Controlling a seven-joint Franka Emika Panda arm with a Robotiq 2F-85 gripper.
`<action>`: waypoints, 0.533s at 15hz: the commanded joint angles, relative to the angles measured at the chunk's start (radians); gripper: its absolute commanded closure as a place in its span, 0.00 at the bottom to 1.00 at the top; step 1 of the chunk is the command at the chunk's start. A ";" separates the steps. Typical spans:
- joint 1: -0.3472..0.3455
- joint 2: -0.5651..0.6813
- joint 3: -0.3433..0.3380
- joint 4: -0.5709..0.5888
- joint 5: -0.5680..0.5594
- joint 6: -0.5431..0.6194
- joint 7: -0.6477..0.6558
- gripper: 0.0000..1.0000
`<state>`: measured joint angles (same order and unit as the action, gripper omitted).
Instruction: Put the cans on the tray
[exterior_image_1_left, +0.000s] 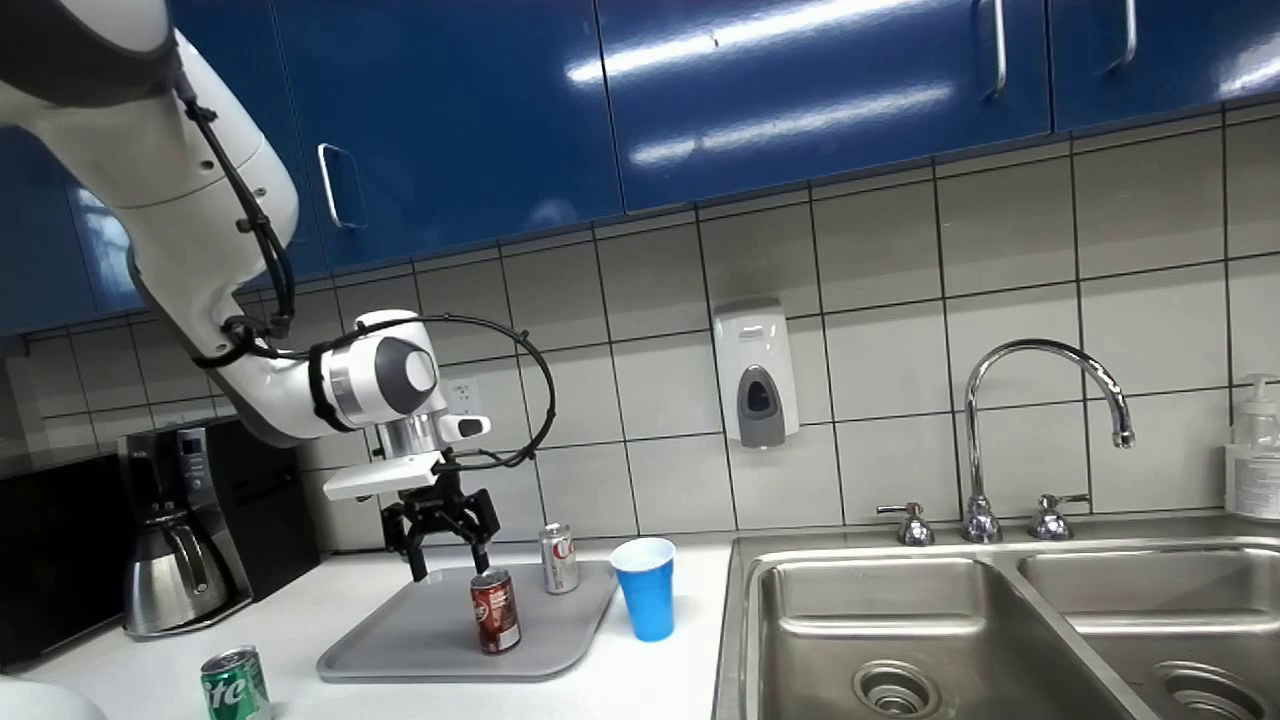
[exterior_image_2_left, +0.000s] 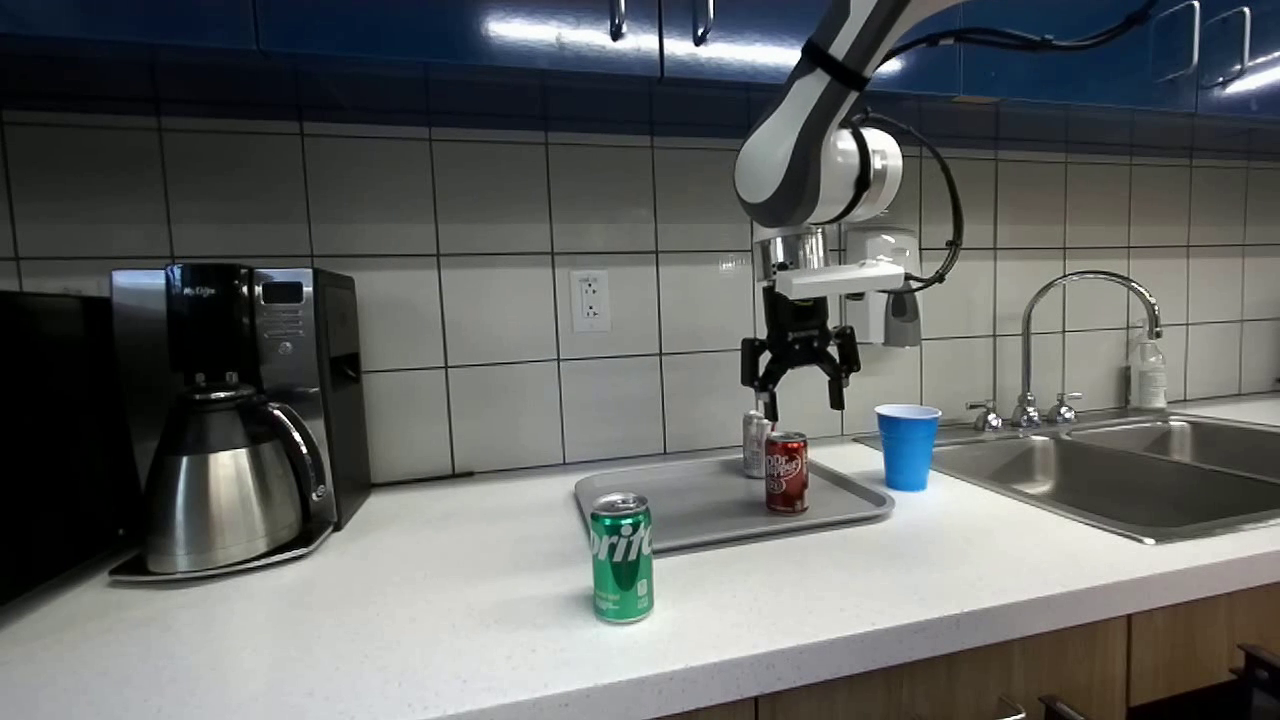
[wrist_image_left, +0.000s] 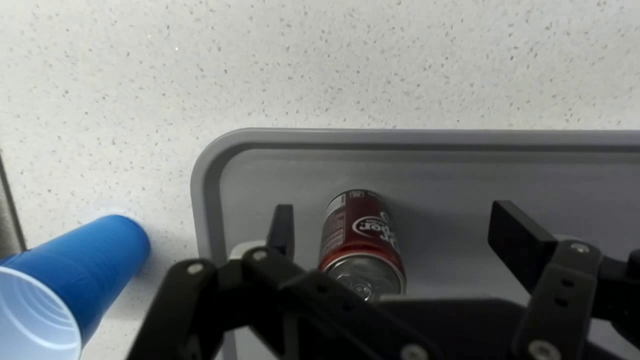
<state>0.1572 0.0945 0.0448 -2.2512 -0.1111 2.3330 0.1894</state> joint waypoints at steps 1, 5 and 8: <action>-0.005 -0.111 0.039 -0.092 0.020 -0.010 -0.031 0.00; 0.001 -0.155 0.070 -0.124 0.035 -0.009 -0.055 0.00; 0.006 -0.168 0.087 -0.140 0.036 0.010 -0.063 0.00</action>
<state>0.1638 -0.0274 0.1138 -2.3539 -0.0980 2.3337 0.1639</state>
